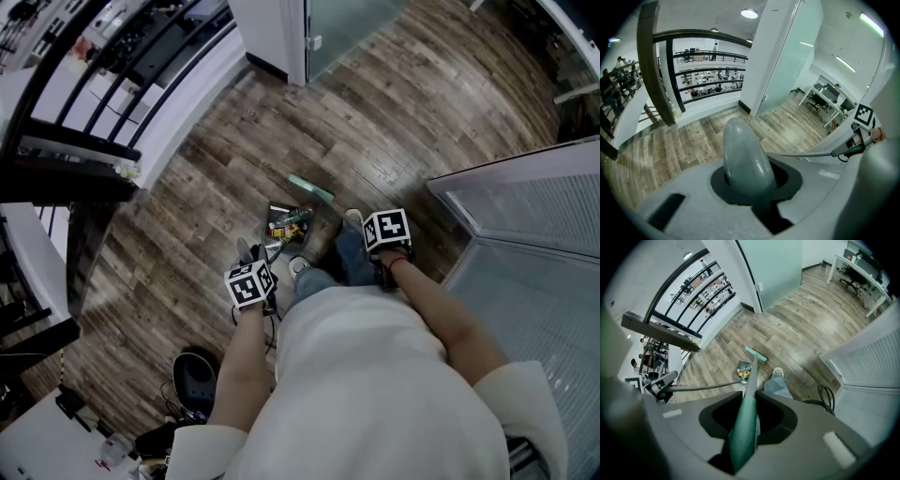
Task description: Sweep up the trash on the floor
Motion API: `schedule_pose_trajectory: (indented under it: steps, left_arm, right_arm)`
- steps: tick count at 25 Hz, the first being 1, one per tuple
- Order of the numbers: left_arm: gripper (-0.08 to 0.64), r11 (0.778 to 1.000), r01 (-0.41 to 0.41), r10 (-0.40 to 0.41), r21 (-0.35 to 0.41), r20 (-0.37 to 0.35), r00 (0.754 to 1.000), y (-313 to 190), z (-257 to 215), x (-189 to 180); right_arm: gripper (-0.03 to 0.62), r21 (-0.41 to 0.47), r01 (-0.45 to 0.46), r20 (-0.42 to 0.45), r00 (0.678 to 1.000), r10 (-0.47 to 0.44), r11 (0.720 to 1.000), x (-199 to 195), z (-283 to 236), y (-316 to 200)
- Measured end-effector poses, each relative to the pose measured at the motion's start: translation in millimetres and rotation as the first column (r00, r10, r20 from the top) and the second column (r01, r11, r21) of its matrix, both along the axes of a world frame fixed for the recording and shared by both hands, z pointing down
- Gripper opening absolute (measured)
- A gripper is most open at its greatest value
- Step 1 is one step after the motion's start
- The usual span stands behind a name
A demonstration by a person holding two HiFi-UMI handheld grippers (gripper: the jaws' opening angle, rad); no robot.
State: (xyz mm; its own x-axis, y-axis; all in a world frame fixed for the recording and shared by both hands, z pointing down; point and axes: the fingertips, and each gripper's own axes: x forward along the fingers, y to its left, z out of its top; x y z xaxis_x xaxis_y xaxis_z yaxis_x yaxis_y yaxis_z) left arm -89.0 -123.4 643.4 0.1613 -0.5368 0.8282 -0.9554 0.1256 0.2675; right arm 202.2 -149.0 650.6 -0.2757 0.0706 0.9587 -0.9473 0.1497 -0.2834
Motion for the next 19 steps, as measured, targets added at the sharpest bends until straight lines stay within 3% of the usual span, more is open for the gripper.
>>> schedule_pose_trajectory:
  steps: [19]
  left_arm:
    - [0.048,1.0,-0.008,0.008,-0.003,-0.007,1.0,-3.3,-0.8,0.6]
  right_arm:
    - [0.098,-0.006,-0.009,0.0,1.0,0.009,1.0,-0.9,0.8,-6.2]
